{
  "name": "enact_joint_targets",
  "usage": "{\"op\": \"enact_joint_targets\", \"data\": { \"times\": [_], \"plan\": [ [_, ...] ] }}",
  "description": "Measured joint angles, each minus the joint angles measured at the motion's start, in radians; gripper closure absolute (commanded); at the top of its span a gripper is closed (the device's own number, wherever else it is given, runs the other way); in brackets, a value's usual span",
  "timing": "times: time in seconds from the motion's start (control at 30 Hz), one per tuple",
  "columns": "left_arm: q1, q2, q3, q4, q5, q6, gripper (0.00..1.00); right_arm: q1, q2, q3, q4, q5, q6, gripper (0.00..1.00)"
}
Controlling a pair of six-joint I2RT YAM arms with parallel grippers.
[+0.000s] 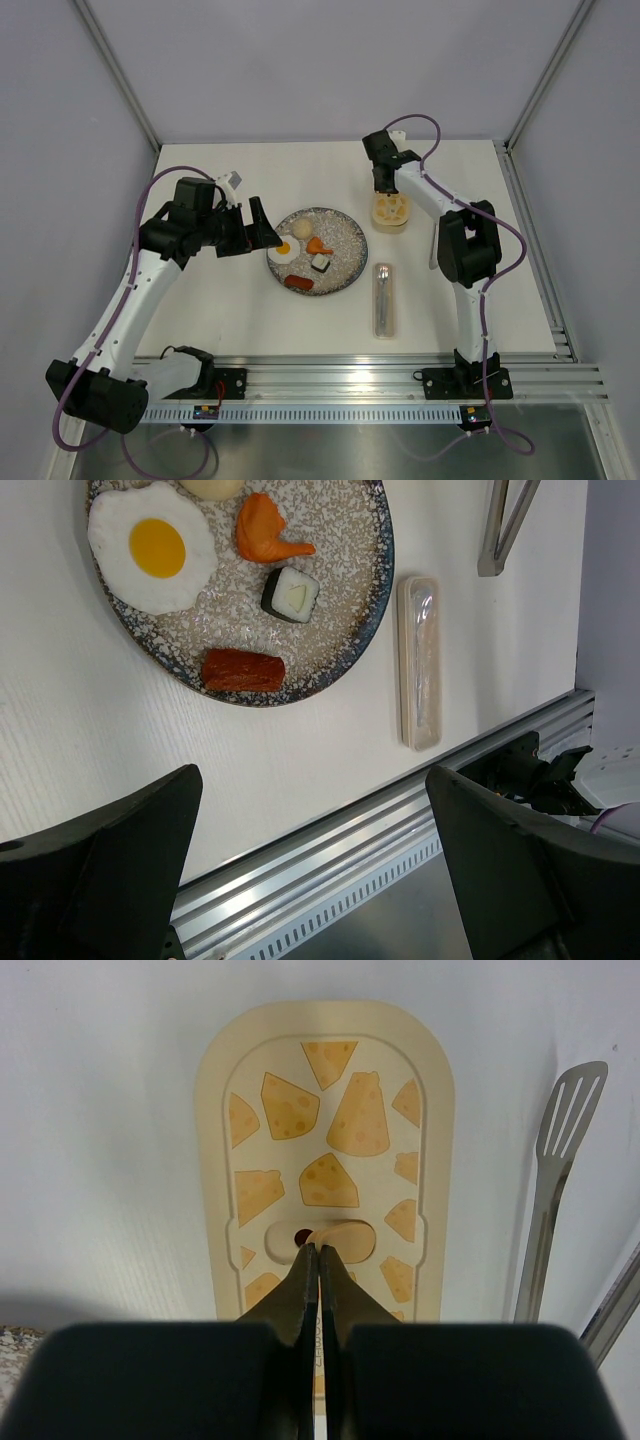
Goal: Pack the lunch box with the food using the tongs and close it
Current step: Close the box lid on the packing box.
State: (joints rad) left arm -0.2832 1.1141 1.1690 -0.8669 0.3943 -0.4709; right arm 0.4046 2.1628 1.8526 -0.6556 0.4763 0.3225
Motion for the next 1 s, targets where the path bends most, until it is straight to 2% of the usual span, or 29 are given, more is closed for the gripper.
{"op": "enact_joint_targets", "data": {
  "times": [1.0],
  "plan": [
    [0.001,0.000,-0.001,0.000,0.000,0.000,0.01,-0.010,0.030,-0.016,0.017,-0.026,-0.005,1.00]
  ]
}}
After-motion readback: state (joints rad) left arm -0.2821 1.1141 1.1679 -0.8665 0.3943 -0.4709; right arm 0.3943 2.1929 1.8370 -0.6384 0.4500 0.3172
